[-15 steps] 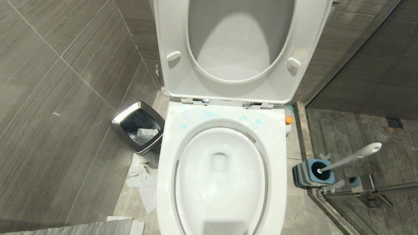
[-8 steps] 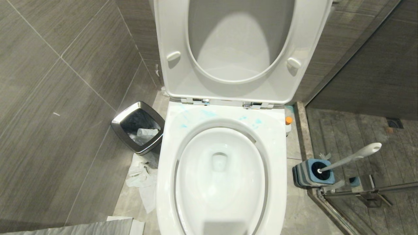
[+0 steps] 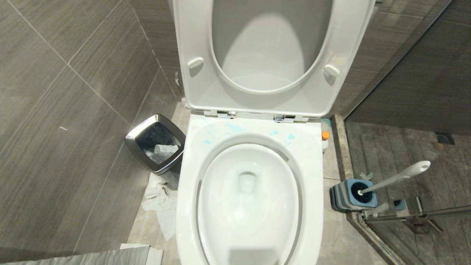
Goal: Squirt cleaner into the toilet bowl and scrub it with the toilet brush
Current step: Pour in the cleaning agent
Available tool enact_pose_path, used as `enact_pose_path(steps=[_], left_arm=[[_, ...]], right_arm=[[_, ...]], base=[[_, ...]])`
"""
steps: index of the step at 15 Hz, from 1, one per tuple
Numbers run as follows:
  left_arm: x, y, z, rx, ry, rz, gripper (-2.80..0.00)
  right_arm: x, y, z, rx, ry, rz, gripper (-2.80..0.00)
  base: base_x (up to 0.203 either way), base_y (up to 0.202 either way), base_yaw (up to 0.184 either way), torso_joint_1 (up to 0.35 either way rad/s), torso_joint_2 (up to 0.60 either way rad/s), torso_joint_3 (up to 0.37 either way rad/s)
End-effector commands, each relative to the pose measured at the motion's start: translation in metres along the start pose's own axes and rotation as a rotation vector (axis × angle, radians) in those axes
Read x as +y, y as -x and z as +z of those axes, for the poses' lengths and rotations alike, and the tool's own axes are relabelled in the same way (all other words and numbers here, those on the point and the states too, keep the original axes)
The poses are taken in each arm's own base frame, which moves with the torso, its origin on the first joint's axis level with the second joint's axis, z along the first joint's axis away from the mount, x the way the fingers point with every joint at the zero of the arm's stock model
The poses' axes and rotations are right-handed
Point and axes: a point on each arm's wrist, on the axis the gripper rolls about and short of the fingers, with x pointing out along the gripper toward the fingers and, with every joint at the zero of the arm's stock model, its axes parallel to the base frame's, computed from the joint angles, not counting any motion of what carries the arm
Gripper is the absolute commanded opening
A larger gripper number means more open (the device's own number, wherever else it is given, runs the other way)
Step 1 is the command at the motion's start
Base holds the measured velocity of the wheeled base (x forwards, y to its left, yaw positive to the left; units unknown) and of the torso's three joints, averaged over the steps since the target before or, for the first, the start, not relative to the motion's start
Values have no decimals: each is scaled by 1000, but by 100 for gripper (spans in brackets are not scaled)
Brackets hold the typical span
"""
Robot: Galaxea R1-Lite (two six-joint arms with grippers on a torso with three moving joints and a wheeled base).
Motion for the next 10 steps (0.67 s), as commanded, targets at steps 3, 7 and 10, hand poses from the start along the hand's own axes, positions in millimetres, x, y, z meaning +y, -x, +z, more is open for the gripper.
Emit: enact_pose_path(steps=[3,7,10], left_arm=[[0,0,0,2,0,0,-280],[0,0,0,2,0,0,-280],[0,0,0,2,0,0,-280]], right_arm=[[0,-2,-7,25,0,-2,-280],[0,-2,-7,26,0,-2,-280],[0,-2,-7,26,0,-3,-280]], base=[[0,0,0,1,2,-140],[0,0,0,4,3,-188],[0,0,0,1,2,-195]])
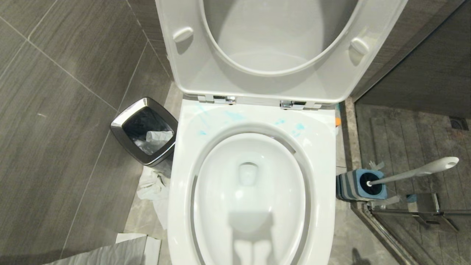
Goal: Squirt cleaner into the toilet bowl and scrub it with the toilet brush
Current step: Pour in the cleaning agent
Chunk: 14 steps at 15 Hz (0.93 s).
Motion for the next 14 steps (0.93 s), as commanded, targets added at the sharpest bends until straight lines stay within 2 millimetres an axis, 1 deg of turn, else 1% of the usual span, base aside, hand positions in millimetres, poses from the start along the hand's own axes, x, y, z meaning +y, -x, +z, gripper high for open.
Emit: enact_pose_path(steps=[1,5,14], left_arm=[[0,0,0,2,0,0,-280],[0,0,0,2,0,1,-280],[0,0,0,2,35,9,-280]], right_arm=[[0,-2,-7,27,1,0,-280],[0,-2,-7,27,1,-2,-280],[0,-2,-7,26,1,0,-280]], base=[[0,0,0,5,2,-200],[0,0,0,5,3,-77],[0,0,0,0,0,0]])
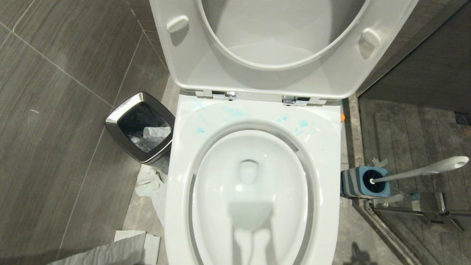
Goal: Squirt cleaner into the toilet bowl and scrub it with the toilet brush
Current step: Pour in the cleaning agent
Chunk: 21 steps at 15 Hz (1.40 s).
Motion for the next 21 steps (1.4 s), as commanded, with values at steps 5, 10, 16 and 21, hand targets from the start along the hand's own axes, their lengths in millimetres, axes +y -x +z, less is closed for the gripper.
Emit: enact_pose_path(steps=[5,10,16,21], left_arm=[[0,0,0,1,1,0,-280],[0,0,0,1,1,0,-280],[0,0,-1,2,1,0,-280],[0,0,-1,3,1,0,-280]], right_arm=[[0,-2,-7,25,0,-1,-280],[0,-2,-7,26,1,-1,-280],[0,-2,-7,25,2,0,-280],[0,-1,-7,31,67,24,-280]], base=[[0,0,0,0,0,0],[0,0,0,0,0,0],[0,0,0,0,0,0],[0,0,0,0,0,0]])
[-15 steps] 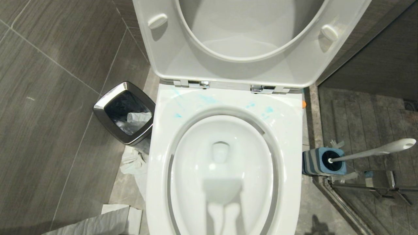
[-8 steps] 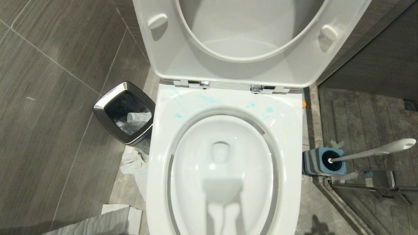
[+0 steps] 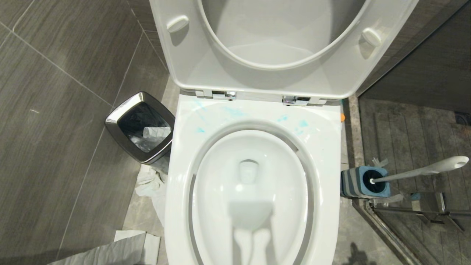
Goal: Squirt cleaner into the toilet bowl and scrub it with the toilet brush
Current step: Pour in the cleaning agent
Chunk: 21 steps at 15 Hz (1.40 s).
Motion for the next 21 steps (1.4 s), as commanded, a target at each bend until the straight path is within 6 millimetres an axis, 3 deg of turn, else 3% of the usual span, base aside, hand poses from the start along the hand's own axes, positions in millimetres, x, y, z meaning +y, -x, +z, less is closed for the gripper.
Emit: enact_pose_path(steps=[1,5,7,9,13,16,21], left_arm=[[0,0,-1,3,0,0,-280],[0,0,0,2,0,0,-280],[0,0,0,2,0,0,-280],[0,0,-1,3,0,0,-280],[0,0,0,2,0,0,-280],[0,0,0,2,0,0,-280],[0,0,0,2,0,0,-280]], right_arm=[[0,0,-1,5,0,-1,-280],[0,15,38,65,-1,34,-280],[1,10,55,161,-7,105,-280],[1,-7,71,262,-17,147,-280],[1,-59,91,456,-37,166,-280],[1,-99,90,480,-33,139,-280],[2,-149,42,561,-43,132,-280]], base=[[0,0,0,0,0,0],[0,0,0,0,0,0],[0,0,0,0,0,0],[0,0,0,0,0,0],[0,0,0,0,0,0],[0,0,0,0,0,0],[0,0,0,0,0,0]])
